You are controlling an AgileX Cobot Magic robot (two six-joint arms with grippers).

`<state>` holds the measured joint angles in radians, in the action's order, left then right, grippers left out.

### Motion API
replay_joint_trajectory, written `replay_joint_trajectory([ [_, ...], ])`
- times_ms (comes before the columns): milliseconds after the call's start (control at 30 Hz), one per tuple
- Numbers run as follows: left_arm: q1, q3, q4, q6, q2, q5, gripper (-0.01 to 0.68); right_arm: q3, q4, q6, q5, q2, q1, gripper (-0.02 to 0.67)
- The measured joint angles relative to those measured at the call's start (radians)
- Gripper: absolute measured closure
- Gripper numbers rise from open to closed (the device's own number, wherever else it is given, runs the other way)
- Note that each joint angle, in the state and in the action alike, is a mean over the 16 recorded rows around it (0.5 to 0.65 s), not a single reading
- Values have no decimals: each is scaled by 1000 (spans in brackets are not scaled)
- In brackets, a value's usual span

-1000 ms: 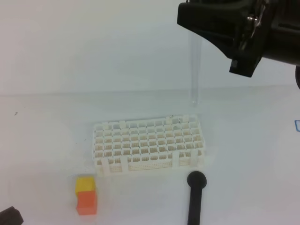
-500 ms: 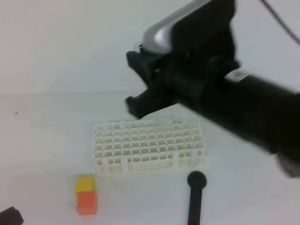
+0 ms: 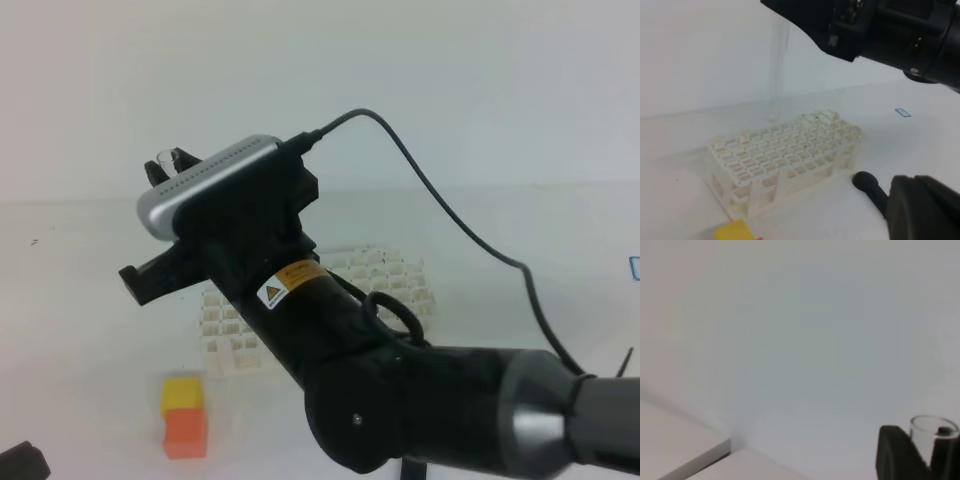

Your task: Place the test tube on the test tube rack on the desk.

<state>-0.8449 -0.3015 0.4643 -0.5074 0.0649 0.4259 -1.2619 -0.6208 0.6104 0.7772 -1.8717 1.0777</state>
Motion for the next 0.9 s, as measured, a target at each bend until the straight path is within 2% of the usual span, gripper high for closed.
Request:
replay_joint_trajectory([
  [133,0,0,0,0,0,0,674,-15,54,-76,95,-71,0,521],
  [400,0,0,0,0,0,0,674,-23,66,-127,210,-153,-4,521],
  [900,0,0,1,0,1,7,674,-48,59,-157,240,-227,-7,521],
])
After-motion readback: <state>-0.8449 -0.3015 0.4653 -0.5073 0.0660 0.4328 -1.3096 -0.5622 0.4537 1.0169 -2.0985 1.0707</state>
